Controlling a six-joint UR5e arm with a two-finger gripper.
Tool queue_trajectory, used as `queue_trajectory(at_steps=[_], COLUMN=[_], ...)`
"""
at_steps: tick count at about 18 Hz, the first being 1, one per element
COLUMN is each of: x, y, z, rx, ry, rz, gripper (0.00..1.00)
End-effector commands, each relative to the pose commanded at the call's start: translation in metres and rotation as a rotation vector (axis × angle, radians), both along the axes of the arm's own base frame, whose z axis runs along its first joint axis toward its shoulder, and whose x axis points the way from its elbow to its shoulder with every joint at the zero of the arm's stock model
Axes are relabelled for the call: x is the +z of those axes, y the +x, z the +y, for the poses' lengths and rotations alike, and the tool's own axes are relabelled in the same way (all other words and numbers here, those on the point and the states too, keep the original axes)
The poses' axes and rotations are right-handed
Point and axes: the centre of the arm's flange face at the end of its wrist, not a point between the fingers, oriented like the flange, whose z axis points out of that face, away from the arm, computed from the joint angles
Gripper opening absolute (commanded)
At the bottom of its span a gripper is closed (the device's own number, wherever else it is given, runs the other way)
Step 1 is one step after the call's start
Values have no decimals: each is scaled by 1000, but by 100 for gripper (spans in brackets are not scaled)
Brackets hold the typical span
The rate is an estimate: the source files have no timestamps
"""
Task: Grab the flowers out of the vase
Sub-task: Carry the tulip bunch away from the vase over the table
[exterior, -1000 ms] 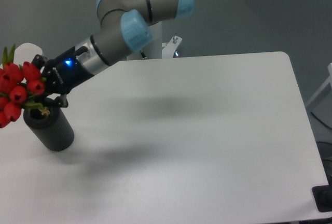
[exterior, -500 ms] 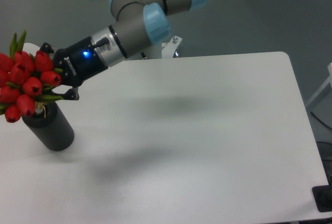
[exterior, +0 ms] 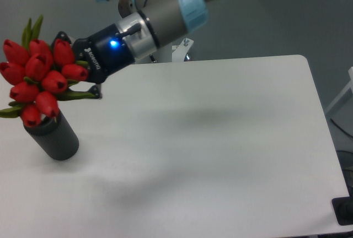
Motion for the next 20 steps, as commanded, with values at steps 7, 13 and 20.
queue_trajectory(at_steps=[7, 13, 20], x=[-24, -27, -60], y=[-57, -77, -86], z=[27, 28, 8], rx=[176, 262, 147], ry=[-226, -351, -669], rz=[317, 453, 636], gripper=[2, 0, 3])
